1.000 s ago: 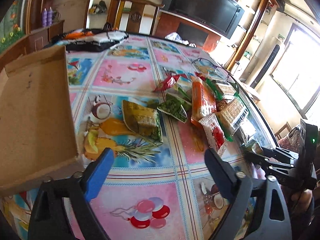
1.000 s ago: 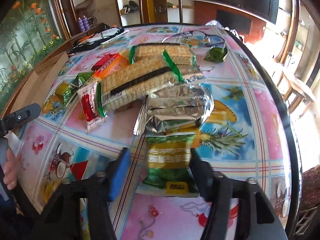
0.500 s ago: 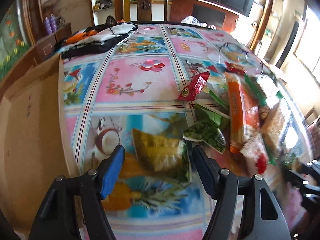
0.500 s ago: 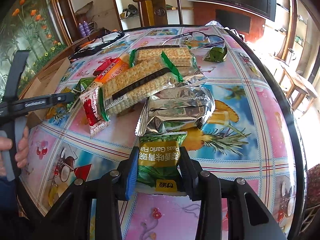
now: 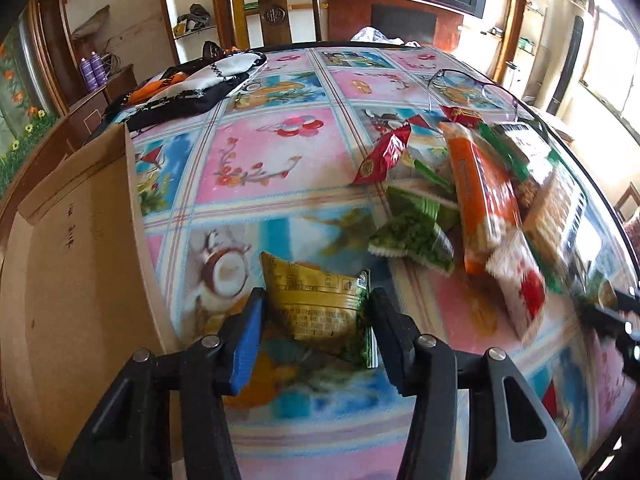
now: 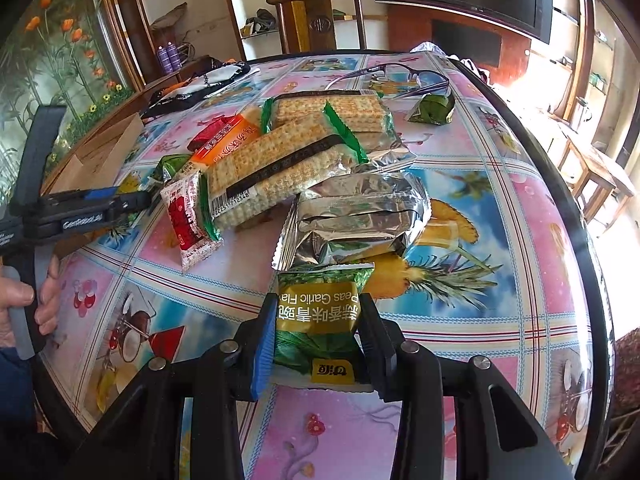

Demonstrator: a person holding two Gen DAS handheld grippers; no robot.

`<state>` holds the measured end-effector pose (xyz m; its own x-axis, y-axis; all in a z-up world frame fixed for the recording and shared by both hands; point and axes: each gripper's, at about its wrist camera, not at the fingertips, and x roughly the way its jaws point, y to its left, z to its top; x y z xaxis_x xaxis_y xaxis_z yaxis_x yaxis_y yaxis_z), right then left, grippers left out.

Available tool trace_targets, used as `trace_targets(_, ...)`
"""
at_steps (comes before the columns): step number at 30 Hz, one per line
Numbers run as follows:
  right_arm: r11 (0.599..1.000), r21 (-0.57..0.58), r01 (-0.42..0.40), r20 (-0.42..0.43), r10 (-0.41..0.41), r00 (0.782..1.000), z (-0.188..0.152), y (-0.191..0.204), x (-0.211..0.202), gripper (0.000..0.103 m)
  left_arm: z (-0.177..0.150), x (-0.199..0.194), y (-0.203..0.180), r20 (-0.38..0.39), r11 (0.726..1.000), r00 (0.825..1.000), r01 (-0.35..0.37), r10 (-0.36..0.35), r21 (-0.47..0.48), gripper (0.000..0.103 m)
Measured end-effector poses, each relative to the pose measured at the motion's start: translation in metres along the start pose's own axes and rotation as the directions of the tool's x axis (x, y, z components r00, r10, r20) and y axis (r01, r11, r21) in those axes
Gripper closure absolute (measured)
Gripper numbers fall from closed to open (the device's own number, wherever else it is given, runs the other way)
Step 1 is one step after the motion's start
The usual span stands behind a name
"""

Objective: Organize snacks
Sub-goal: 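Grasp the green pea snack bag with the right gripper while the left gripper grasps the yellow bag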

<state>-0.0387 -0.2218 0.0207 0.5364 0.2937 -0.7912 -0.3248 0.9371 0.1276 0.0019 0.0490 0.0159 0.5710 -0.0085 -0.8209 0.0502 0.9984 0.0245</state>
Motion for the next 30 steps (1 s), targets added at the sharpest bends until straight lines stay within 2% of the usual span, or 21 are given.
trace_targets(3,1.000,0.005,-0.008,0.001,0.008,1.000,0.000,-0.001,0.000,0.061,-0.004,-0.006,0.007,0.003,0.999,0.999,0.036,-0.036,-0.012,0.051)
trace_targets(5,1.000,0.003,-0.007,0.000,0.007,1.000,0.000,-0.001,0.001,0.061,-0.002,-0.008,0.008,0.004,0.997,0.997,0.075,-0.075,-0.027,0.044)
trace_targets(6,1.000,0.002,-0.006,0.000,0.006,1.000,0.001,-0.001,0.001,0.061,-0.001,-0.008,0.006,0.005,0.997,0.998,0.068,-0.068,-0.023,0.037)
trace_targets(8,1.000,0.003,-0.008,0.000,0.008,1.000,0.001,-0.001,0.001,0.061,0.001,-0.005,0.000,-0.001,0.999,0.999,0.038,-0.038,-0.005,0.036)
trace_targets(10,1.000,0.007,-0.012,0.002,0.012,1.000,0.001,-0.002,0.000,0.061,0.003,0.004,-0.003,-0.038,1.000,0.999,0.025,-0.025,0.005,0.036)
trace_targets(12,1.000,0.014,-0.021,0.003,0.021,1.000,0.000,-0.003,0.000,0.061,0.002,0.005,-0.007,-0.028,1.000,1.000,0.004,-0.004,0.026,0.036)
trace_targets(14,1.000,0.016,-0.023,0.004,0.023,1.000,0.000,-0.003,0.000,0.061,0.001,0.004,-0.010,-0.023,0.999,1.000,-0.004,0.005,0.038,0.039)
trace_targets(15,1.000,0.015,-0.022,0.004,0.022,1.000,0.000,-0.003,0.000,0.061,0.000,0.003,-0.011,-0.016,0.999,1.000,-0.003,0.003,0.037,0.052)
trace_targets(18,1.000,0.013,-0.018,0.004,0.018,1.000,0.000,-0.003,0.000,0.062,-0.003,-0.001,-0.017,-0.002,0.999,1.000,-0.005,0.005,0.044,0.059)
trace_targets(27,0.999,0.036,-0.022,0.021,0.021,1.000,-0.001,-0.007,-0.004,0.064,-0.014,-0.017,-0.028,0.010,0.994,0.995,0.096,-0.097,0.041,0.060)
trace_targets(30,0.999,0.039,-0.025,0.055,0.023,0.998,-0.002,-0.007,-0.011,0.064,-0.014,-0.026,-0.029,0.038,0.990,0.989,0.140,-0.141,0.023,0.060)
